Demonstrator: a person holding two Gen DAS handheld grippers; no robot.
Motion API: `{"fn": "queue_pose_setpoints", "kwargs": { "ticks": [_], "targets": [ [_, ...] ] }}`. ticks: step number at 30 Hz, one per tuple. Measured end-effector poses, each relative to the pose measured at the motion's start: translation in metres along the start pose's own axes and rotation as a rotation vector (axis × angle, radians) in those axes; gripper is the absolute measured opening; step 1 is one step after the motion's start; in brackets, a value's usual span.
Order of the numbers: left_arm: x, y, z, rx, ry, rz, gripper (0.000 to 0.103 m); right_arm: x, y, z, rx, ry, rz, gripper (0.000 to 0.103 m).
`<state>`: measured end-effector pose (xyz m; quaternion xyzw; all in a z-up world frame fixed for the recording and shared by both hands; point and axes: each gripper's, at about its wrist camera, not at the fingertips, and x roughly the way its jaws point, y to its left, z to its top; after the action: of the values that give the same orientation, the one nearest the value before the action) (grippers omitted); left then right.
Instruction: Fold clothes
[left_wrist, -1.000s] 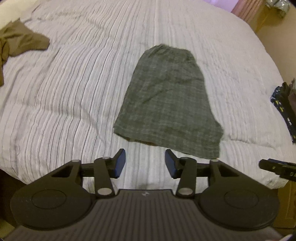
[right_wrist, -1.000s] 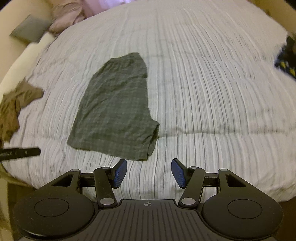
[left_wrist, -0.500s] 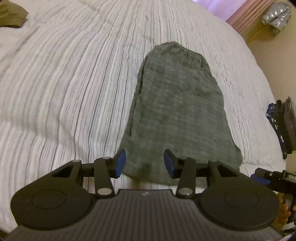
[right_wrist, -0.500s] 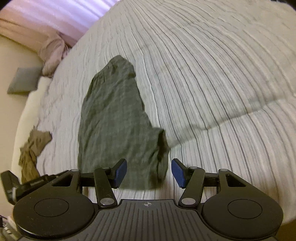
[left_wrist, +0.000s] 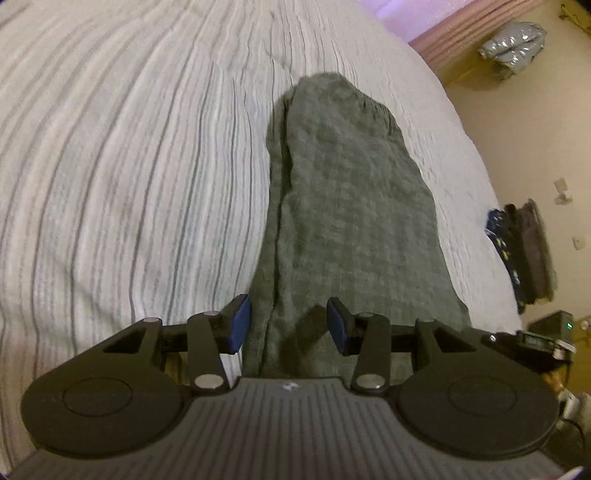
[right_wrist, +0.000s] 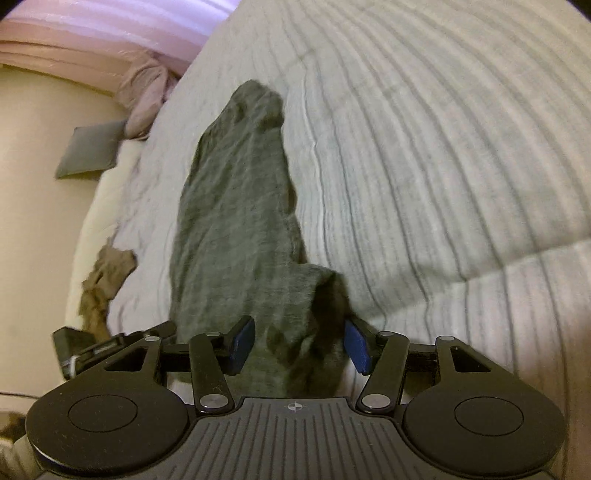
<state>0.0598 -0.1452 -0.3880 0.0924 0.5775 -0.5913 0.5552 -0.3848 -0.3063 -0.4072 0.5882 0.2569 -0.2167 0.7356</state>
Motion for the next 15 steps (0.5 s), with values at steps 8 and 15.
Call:
{"fn": "queue_pose_setpoints", "kwargs": {
  "ticks": [8,15],
  "targets": [
    [0.003,0.011,-0.004,-0.042,0.022,-0.065,0.003,0.005,-0.008,-0.001,0.003,0.065,0.041,0.007],
    [-0.028,0.001,-0.016,-0.097,-0.067,-0.111,0.002,-0.027,0.012,0.000,-0.026,0.024,0.066,0.004]
  ]
}}
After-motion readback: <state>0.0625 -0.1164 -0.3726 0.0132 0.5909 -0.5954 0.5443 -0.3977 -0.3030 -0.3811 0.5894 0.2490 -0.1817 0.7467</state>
